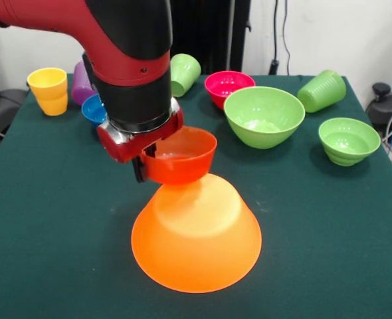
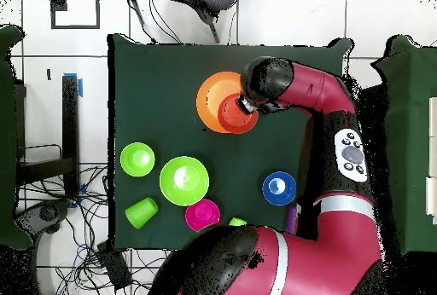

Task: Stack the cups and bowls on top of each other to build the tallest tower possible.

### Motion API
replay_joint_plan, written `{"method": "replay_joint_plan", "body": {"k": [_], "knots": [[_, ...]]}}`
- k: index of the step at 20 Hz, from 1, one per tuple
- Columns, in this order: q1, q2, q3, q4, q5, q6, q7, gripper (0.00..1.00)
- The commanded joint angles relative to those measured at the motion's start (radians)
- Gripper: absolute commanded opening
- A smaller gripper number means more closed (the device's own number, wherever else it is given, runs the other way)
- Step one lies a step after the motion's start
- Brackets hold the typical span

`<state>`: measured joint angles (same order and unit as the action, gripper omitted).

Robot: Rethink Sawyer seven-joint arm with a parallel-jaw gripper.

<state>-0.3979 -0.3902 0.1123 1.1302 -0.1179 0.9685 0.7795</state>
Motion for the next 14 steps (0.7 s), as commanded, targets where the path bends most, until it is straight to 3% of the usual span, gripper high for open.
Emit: {"method": "replay_joint_plan", "body": {"k": [1, 7, 8, 14], "knots": [[0.015, 0.007, 0.028, -0.098, -0.111, 0.296, -0.120, 0.00], [0.042, -0.001, 0.054, -0.155, -0.106, 0.377, -0.059, 0.00], [0.056, 0.015, 0.057, -0.205, -0.108, 0.421, -0.038, 0.00], [0.046, 0.029, 0.095, -0.241, -0.055, 0.423, 0.022, 0.00]]}}
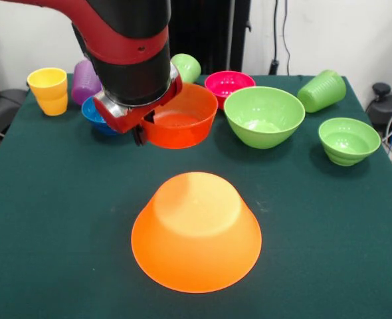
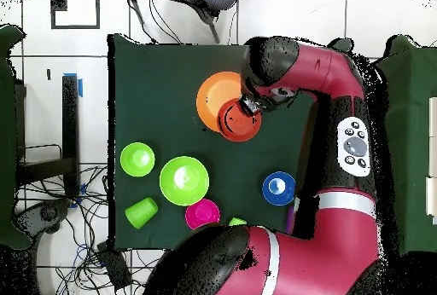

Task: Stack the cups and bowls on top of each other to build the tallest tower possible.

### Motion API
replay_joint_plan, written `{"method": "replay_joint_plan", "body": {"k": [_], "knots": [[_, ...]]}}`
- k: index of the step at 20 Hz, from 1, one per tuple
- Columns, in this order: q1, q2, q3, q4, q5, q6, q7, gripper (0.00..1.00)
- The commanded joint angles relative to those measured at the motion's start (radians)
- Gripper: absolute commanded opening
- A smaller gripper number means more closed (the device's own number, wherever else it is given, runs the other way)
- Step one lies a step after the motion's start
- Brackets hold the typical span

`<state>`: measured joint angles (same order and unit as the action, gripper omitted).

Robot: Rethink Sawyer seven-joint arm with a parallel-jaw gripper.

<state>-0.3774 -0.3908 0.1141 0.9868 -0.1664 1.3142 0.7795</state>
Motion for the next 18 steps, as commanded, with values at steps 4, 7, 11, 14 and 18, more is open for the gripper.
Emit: {"method": "replay_joint_plan", "body": {"k": [4, 7, 11, 14, 18], "knots": [[-0.002, 0.025, 0.147, -0.030, 0.090, -0.095, 0.093, 0.00], [-0.014, 0.009, 0.178, 0.009, 0.143, -0.191, 0.098, 0.00], [-0.014, 0.006, 0.188, 0.038, 0.153, -0.324, 0.064, 0.00], [-0.019, 0.002, 0.181, 0.069, 0.151, -0.366, 0.056, 0.00], [-0.007, 0.025, 0.157, 0.063, 0.113, -0.387, 0.037, 0.00]]}}
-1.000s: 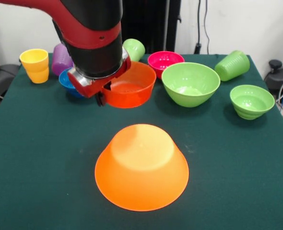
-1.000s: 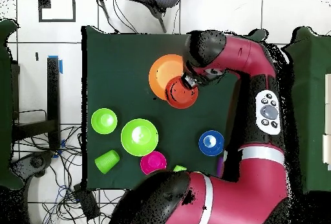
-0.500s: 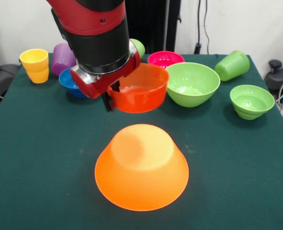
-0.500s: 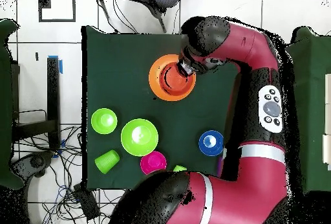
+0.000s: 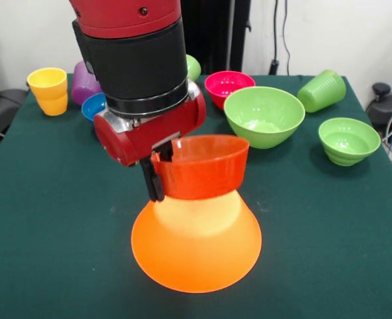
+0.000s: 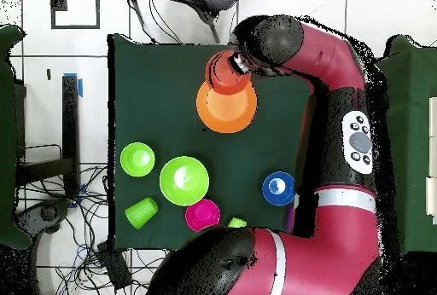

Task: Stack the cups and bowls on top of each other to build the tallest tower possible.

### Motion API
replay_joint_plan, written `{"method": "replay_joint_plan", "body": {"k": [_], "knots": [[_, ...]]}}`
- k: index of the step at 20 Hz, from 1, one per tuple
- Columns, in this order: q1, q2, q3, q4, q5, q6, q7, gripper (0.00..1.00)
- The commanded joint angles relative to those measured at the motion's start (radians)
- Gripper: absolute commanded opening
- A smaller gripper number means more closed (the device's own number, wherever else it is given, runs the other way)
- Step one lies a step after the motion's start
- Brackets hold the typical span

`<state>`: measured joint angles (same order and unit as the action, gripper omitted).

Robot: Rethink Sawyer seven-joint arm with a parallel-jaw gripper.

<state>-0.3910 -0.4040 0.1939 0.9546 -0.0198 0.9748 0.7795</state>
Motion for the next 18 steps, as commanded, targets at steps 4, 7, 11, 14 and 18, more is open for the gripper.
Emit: {"method": "replay_joint_plan", "body": {"k": [4, 7, 11, 14, 18], "knots": [[0.021, 0.050, 0.049, 0.073, -0.065, -0.036, 0.019, 0.00], [0.049, 0.064, 0.006, 0.038, -0.108, 0.008, 0.020, 0.00], [0.082, 0.080, -0.030, 0.009, -0.146, 0.066, 0.033, 0.00], [0.093, 0.078, -0.046, 0.028, -0.158, 0.061, 0.050, 0.00], [0.083, 0.067, -0.044, 0.065, -0.148, 0.028, 0.052, 0.00]]}}
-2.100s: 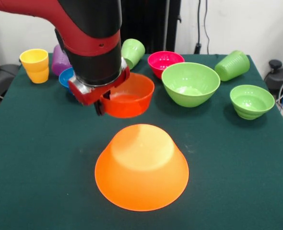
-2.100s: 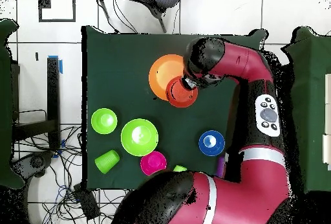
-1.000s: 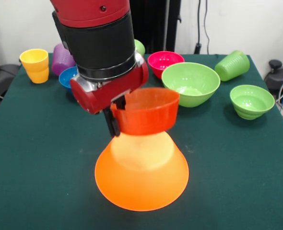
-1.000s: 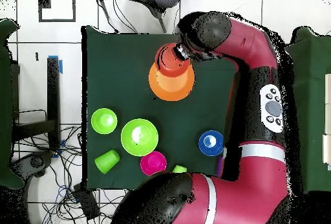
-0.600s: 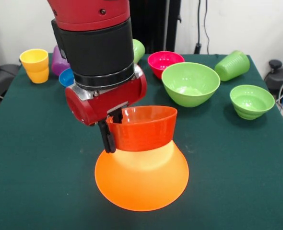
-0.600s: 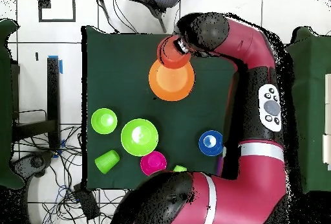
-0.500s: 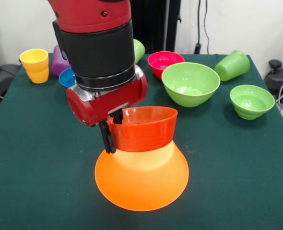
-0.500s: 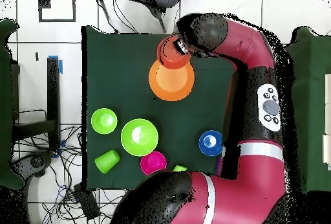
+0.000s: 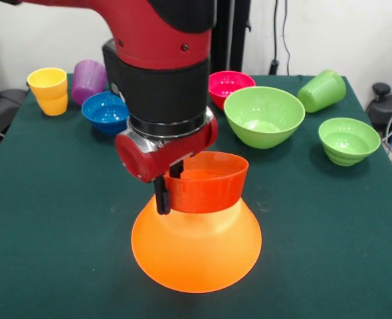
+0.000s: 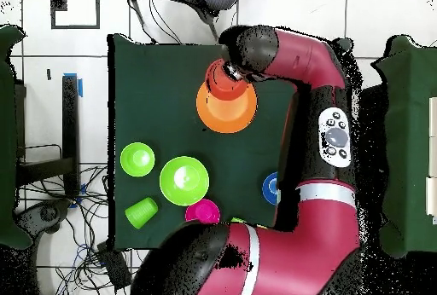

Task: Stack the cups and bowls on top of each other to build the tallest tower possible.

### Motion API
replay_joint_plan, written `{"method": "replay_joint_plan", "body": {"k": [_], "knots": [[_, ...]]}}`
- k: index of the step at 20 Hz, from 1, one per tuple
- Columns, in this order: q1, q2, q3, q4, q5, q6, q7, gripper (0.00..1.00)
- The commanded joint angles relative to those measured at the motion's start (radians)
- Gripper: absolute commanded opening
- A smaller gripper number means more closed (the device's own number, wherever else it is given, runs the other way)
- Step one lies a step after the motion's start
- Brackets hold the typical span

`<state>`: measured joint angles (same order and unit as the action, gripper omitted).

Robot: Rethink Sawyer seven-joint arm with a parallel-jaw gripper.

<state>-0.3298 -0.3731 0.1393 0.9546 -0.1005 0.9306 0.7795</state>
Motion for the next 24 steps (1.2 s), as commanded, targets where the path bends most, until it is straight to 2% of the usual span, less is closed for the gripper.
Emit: {"method": "replay_joint_plan", "body": {"k": [1, 10, 24], "knots": [[0.022, 0.036, 0.009, 0.067, -0.069, 0.069, 0.049, 0.00], [0.015, 0.029, 0.001, 0.119, -0.082, 0.013, 0.056, 0.00], [0.045, 0.052, -0.026, 0.084, -0.099, 0.044, 0.062, 0.00]]}}
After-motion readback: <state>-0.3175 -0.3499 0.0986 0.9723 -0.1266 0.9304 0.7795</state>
